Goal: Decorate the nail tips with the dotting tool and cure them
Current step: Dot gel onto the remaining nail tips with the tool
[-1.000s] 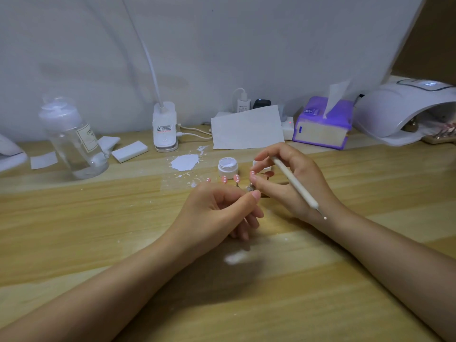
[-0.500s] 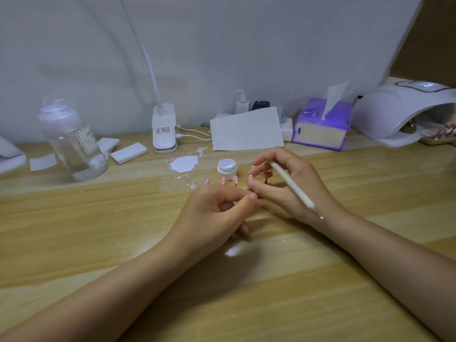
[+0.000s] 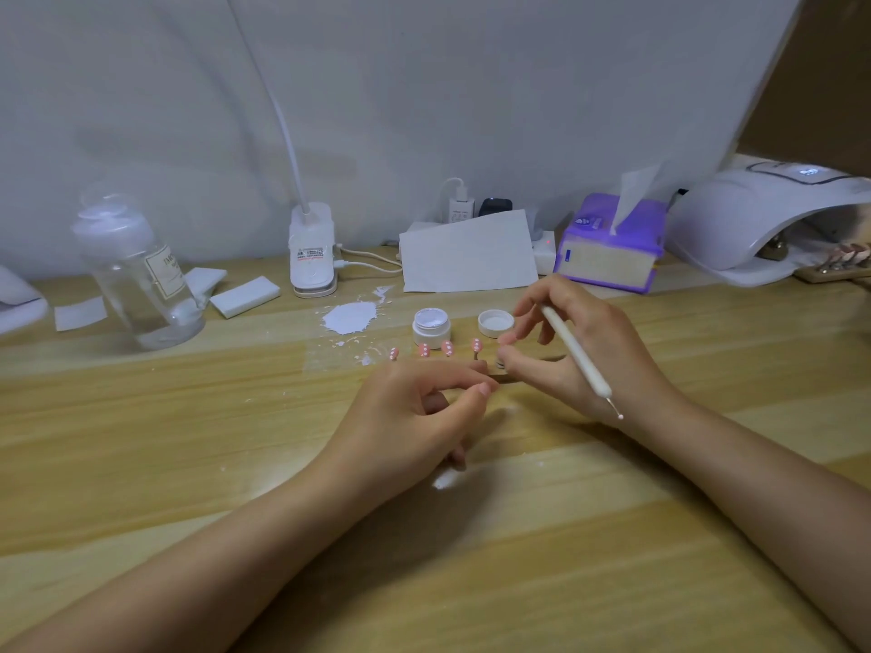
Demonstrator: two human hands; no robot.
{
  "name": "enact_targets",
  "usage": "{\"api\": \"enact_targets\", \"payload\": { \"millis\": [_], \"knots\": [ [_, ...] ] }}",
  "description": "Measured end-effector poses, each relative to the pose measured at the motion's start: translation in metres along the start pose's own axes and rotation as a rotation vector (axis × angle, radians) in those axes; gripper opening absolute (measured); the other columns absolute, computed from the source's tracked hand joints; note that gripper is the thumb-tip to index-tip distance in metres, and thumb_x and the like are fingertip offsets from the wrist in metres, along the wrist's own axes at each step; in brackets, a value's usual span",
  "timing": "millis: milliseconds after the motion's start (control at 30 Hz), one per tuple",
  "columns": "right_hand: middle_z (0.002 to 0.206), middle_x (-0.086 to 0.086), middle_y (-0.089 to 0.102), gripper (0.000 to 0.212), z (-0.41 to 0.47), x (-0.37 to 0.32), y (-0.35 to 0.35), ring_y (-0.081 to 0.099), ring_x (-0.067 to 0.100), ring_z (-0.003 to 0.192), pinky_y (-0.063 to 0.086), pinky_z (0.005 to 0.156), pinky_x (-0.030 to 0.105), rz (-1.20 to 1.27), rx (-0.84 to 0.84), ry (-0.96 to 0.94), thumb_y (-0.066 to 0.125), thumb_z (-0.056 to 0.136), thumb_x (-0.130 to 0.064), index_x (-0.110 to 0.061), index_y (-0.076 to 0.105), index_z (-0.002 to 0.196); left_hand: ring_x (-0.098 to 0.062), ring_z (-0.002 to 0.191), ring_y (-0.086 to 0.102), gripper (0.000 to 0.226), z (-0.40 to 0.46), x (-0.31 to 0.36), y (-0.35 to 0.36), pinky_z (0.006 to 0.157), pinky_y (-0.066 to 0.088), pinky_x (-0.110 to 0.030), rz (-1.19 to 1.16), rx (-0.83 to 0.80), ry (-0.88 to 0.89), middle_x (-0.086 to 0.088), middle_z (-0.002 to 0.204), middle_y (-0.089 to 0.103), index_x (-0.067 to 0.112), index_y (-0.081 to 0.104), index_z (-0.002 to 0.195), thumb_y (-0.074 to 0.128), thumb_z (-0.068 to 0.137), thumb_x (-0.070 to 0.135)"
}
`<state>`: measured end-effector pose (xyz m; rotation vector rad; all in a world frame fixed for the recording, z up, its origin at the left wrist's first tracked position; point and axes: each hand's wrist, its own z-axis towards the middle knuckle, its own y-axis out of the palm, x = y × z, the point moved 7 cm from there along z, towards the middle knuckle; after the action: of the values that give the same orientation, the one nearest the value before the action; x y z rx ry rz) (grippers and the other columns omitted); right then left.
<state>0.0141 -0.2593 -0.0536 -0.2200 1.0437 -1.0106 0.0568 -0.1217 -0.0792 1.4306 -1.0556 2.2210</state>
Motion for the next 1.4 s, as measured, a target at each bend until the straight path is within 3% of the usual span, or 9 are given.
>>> {"api": "enact_targets", "payload": {
  "millis": [100,167,333,467,667,800,1033,1233,1400],
  "knots": [
    [0.073,-0.007,0.065,0.030,-0.001,0.000,0.003,0.053,0.000,0.065,0.043,0.062,0.019,0.001,-0.003,-0.022,0.074,0.065,-0.026,-0.025,0.049,0.083,0.005,0.067,0.066,0.018,0.000,0.002,0.000,0.057,0.042,-0.007,0.076,-0.001,0.036,-0.005,0.054,0.068,0.020,0.071,0.081,0.058,0.086,0.010],
    [0.072,-0.008,0.064,0.032,-0.002,0.001,0.004,0.053,-0.007,0.065,0.040,0.061,0.013,0.009,0.004,-0.027,0.076,0.066,-0.027,-0.025,0.050,0.084,-0.007,0.053,0.064,0.024,0.000,0.002,0.000,0.059,0.043,-0.009,0.108,-0.005,0.045,-0.005,0.060,0.070,0.031,0.068,0.077,0.057,0.086,0.012],
    [0.071,-0.008,0.063,0.031,-0.003,0.004,0.005,0.054,-0.001,0.066,0.044,0.064,0.021,0.012,0.041,-0.026,0.076,0.070,-0.022,-0.028,0.049,0.083,0.010,0.047,0.056,0.017,-0.001,0.003,0.000,0.061,0.040,-0.005,0.127,-0.006,0.036,-0.008,0.073,0.073,0.021,0.071,0.083,0.057,0.086,0.011],
    [0.070,-0.008,0.062,0.030,-0.002,0.002,0.004,0.052,0.010,0.065,0.046,0.065,0.029,-0.025,0.075,-0.035,0.072,0.072,-0.019,-0.032,0.047,0.081,0.005,0.044,0.056,0.016,0.000,0.002,0.001,0.057,0.044,-0.009,0.136,-0.005,0.015,-0.003,0.073,0.073,0.018,0.072,0.084,0.057,0.086,0.011],
    [0.067,-0.019,0.056,0.029,-0.004,-0.008,0.004,0.051,0.001,0.064,0.045,0.065,0.020,-0.027,0.035,-0.080,0.072,0.071,-0.016,-0.027,0.049,0.084,-0.002,0.038,0.054,0.025,0.001,0.002,0.001,0.051,0.046,-0.015,0.112,-0.017,0.009,-0.007,0.078,0.073,0.034,0.065,0.079,0.056,0.086,0.011],
    [0.071,-0.002,0.060,0.030,-0.005,-0.013,-0.005,0.051,0.009,0.065,0.041,0.065,0.012,0.138,0.091,-0.083,0.070,0.071,0.000,-0.020,0.051,0.082,-0.003,0.037,0.052,0.017,0.001,-0.001,-0.002,0.047,0.044,-0.014,0.026,0.004,-0.021,0.006,0.046,0.061,0.022,0.069,0.091,0.057,0.087,0.011],
    [0.065,-0.005,0.060,0.017,-0.011,-0.022,-0.001,0.050,0.009,0.064,0.047,0.065,0.024,0.342,0.035,-0.072,0.065,0.069,-0.016,-0.025,0.052,0.077,-0.009,0.043,0.056,0.023,0.001,0.002,-0.002,0.043,0.045,-0.019,-0.125,-0.023,0.000,0.008,0.078,0.072,0.012,0.066,0.108,0.060,0.086,0.013],
    [0.073,-0.006,0.065,0.021,-0.015,-0.029,0.003,0.052,0.010,0.064,0.049,0.061,0.028,0.356,0.015,-0.104,0.069,0.070,-0.014,-0.028,0.055,0.078,-0.003,0.044,0.055,0.016,-0.001,0.009,-0.002,0.045,0.044,-0.014,-0.168,-0.058,0.040,0.007,0.049,0.060,0.032,0.070,0.089,0.060,0.081,0.024],
    [0.081,-0.006,0.066,0.019,-0.015,-0.029,0.004,0.053,0.007,0.068,0.048,0.066,0.023,0.408,-0.010,-0.088,0.062,0.073,-0.036,-0.031,0.056,0.090,-0.007,0.046,0.054,0.014,0.001,0.003,-0.008,0.045,0.045,-0.016,-0.246,0.024,-0.019,0.000,0.057,0.065,0.022,0.074,0.079,0.061,0.083,0.017]
  ]
}}
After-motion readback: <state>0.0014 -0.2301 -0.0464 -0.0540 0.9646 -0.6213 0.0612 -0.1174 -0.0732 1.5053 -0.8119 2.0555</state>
